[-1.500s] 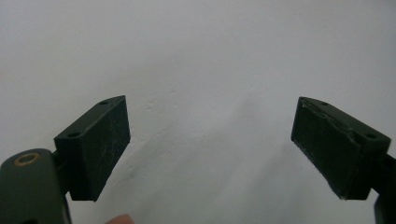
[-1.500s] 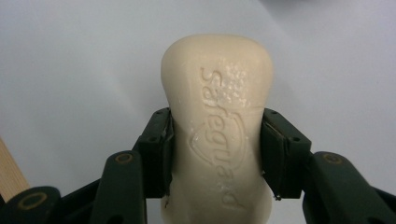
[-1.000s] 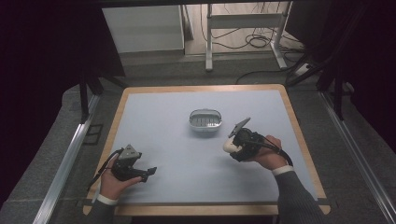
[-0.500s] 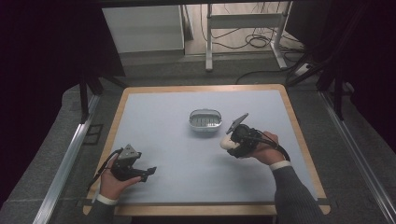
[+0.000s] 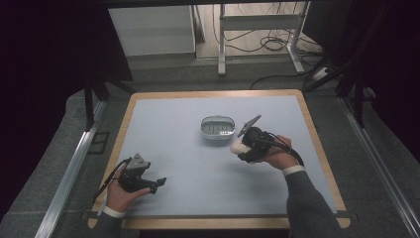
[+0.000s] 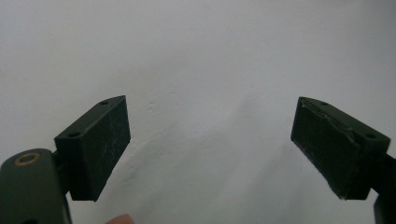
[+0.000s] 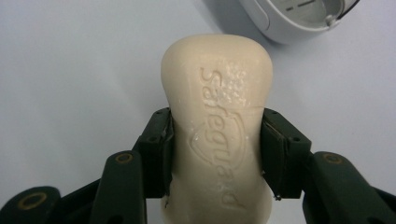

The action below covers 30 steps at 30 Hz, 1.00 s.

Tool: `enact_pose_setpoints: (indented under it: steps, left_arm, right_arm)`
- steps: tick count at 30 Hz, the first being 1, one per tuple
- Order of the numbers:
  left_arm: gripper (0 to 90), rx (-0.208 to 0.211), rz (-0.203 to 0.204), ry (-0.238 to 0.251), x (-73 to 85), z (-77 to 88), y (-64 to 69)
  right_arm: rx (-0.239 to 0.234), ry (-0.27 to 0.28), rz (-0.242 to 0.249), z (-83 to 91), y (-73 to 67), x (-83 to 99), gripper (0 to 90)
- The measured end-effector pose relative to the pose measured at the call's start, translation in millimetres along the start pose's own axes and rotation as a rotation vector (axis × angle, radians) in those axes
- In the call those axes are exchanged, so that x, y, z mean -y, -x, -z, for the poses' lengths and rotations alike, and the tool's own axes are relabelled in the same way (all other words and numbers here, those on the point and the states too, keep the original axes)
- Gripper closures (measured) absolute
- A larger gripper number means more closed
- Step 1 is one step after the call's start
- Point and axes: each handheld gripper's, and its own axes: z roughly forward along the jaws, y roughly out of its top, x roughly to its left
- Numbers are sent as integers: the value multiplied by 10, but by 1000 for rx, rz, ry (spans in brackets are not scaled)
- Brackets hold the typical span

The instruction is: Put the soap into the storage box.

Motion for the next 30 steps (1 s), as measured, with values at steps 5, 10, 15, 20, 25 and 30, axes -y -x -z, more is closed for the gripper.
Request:
enact_pose_setpoints:
  steps: [5, 10, 15, 20, 25, 30]
  left_arm:
    - [123, -4, 1, 6, -1, 15, -7]
    - [123, -6, 2, 7, -1, 15, -7]
    - [123, -6, 2, 8, -1, 12, -5]
    - [123, -6, 3, 8, -1, 14, -5]
    - [123, -4, 2, 6, -1, 8, -2]
    - [123, -5, 2, 7, -1, 12, -7]
  right_arm:
    - [5, 9, -9, -14, 36, -34, 493]
    - [11, 13, -13, -34, 61, -51, 494]
    - [-2, 27, -16, -33, 103, -97, 493]
    - [4, 40, -15, -27, 123, -140, 493]
    - [9, 40, -18, -33, 143, -196, 493]
    - [22, 32, -3, -42, 194, -225, 493]
